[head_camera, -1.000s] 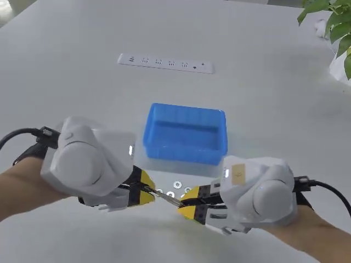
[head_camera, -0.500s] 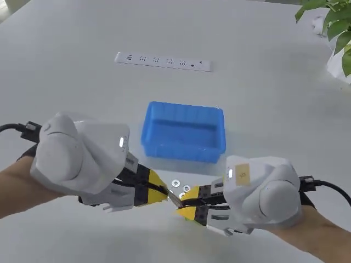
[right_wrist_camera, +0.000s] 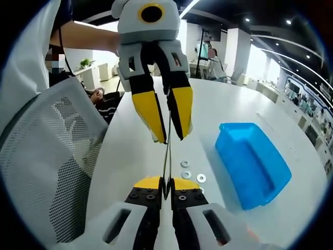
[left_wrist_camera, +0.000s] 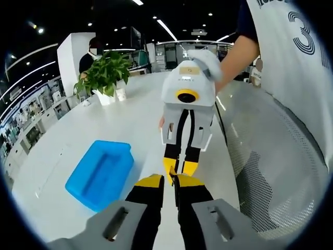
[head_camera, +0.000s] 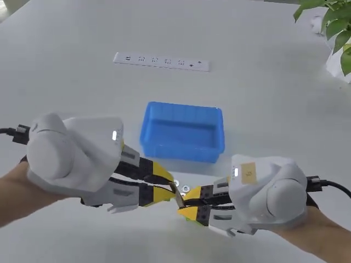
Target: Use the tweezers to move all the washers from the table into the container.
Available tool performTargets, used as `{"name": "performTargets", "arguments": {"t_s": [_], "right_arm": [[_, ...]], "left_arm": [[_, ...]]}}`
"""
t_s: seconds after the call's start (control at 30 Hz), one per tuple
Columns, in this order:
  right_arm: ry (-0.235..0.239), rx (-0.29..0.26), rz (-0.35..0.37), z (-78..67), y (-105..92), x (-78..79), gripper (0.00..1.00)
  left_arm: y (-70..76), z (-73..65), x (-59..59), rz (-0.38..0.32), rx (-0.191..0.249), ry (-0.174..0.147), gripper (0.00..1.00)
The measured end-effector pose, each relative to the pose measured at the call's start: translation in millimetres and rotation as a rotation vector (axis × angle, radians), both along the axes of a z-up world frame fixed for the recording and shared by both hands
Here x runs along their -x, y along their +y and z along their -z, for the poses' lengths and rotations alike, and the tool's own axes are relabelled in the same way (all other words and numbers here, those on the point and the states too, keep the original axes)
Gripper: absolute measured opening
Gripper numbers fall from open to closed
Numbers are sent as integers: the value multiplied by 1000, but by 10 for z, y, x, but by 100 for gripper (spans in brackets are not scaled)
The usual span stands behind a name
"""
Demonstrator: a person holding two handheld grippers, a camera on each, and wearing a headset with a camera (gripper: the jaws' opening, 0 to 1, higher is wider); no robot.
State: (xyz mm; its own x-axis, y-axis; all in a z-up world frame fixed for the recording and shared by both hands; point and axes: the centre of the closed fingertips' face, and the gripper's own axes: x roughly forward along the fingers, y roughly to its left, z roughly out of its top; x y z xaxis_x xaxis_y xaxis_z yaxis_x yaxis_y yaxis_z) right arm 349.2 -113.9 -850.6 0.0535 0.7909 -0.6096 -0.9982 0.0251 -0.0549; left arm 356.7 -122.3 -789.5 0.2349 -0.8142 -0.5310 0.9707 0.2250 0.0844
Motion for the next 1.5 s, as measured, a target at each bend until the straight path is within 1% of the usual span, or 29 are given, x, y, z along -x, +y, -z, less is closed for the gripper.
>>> {"name": "performTargets", "arguments": {"t_s": [0.03,0.07,0.1,0.13,0.2,0.27,0.37,0.43,0.5,0.6,0.63,0.67,0.7,0.8,0.87,0.9,0.93,1.03,1.17,1.3,1.37,1.5], "right_arm": [[1,0,-1,0,0,1,6],[2,-1,-2,-1,2,4,6],[5,-2,-3,-1,2,10,6],[6,-4,1,-2,5,5,6],[5,-1,0,7,3,1,6],[11,-4,-3,12,9,16,6],[37,-42,20,-29,26,8,6],[37,-50,24,-48,37,-2,6],[33,-48,19,-50,53,-8,6],[24,-40,5,-36,65,-2,6],[16,-29,-3,-16,65,4,6],[0,-15,-16,2,58,8,6],[-4,-3,-25,28,54,22,6],[-2,-12,-19,15,56,15,6],[-3,-10,-20,17,58,13,6],[-4,-7,-23,19,61,15,7],[-11,2,-31,20,64,29,7],[-37,11,-43,24,69,38,7],[-44,14,-38,20,75,13,8],[-51,20,-37,20,78,-1,8],[-87,25,-51,14,85,-9,7],[-94,19,-36,-11,89,-40,7]], "left_arm": [[-22,-38,1,-4,27,5,12],[-29,-77,-2,-5,46,2,12],[-29,-86,-10,-9,49,-3,10],[-31,-65,21,5,42,9,8],[-32,-34,43,15,29,7,7],[-46,-43,64,18,43,16,7],[-80,-99,72,15,83,26,7],[-102,-135,60,15,101,16,7],[-127,-144,59,19,106,17,7],[-162,-136,73,36,103,17,6],[-168,-119,81,44,96,15,6],[-166,-104,90,50,90,16,6],[-162,-76,105,57,85,20,6],[-149,-84,100,48,108,25,6],[-145,-85,96,45,116,26,6],[-146,-87,102,50,114,22,6],[-146,-84,119,60,111,24,6],[-139,-85,125,62,110,24,6],[-128,-89,108,55,104,14,6],[-147,-87,112,53,96,8,6],[-151,-90,118,54,90,5,6],[-133,-109,94,44,87,-2,6]]}}
